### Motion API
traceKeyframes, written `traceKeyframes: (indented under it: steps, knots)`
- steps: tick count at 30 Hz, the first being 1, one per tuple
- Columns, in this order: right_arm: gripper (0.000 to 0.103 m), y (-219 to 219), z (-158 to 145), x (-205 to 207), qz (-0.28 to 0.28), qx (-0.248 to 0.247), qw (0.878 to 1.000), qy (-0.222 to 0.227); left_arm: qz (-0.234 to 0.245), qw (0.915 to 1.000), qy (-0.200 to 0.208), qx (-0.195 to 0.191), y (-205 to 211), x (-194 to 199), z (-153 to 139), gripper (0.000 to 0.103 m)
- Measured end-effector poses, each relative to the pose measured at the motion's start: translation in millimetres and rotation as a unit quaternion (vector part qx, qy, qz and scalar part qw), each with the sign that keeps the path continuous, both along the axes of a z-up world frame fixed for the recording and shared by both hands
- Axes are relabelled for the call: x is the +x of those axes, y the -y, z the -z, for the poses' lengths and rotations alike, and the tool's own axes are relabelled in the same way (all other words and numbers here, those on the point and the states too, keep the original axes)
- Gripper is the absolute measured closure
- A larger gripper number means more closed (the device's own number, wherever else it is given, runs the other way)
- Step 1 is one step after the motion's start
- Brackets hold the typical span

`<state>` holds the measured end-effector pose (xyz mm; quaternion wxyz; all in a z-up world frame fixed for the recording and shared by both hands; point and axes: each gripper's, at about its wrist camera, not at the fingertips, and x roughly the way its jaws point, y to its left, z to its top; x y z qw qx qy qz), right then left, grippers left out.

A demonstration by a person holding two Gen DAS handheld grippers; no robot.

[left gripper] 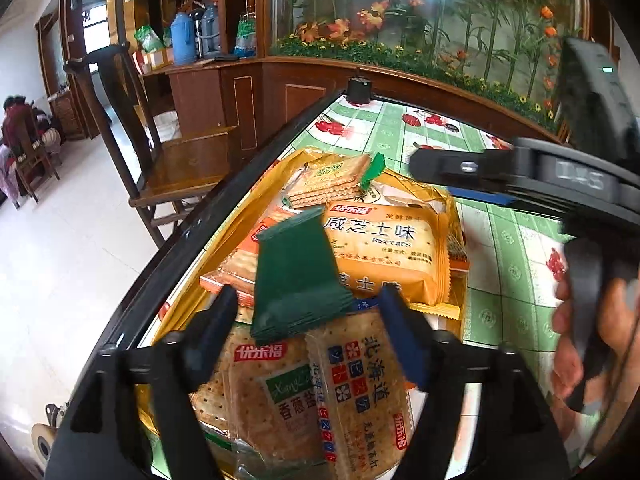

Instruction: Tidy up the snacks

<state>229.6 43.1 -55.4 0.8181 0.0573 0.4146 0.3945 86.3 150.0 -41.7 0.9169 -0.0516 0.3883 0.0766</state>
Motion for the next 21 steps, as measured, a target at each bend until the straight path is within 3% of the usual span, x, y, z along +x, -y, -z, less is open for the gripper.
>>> traceKeyframes:
  steps: [5,9,14,21]
  knots:
    - [0.029,36.6,-10.0,-27.2,0.025,0.033,0.999,0.005,-0.008,0.9991,-0.011,0.040,15.4,1.0,0.3,0.021]
    - [0.025,76.9,-17.0,-51.9,0.059,0.067,0.996,0.007,-0.012,0.9992,-0.008,0.038,18.6,-2.6,-1.7,0.021]
    - [0.022,127.6,-16.2,-87.6,0.097,0.100,0.990,0.005,-0.025,0.9987,0.024,0.037,20.8,-19.8,-15.4,0.021]
    - [0.018,181.8,1.8,-134.4,0.154,0.102,0.983,0.004,-0.047,0.9960,0.072,0.025,29.4,-46.8,-39.2,0.021]
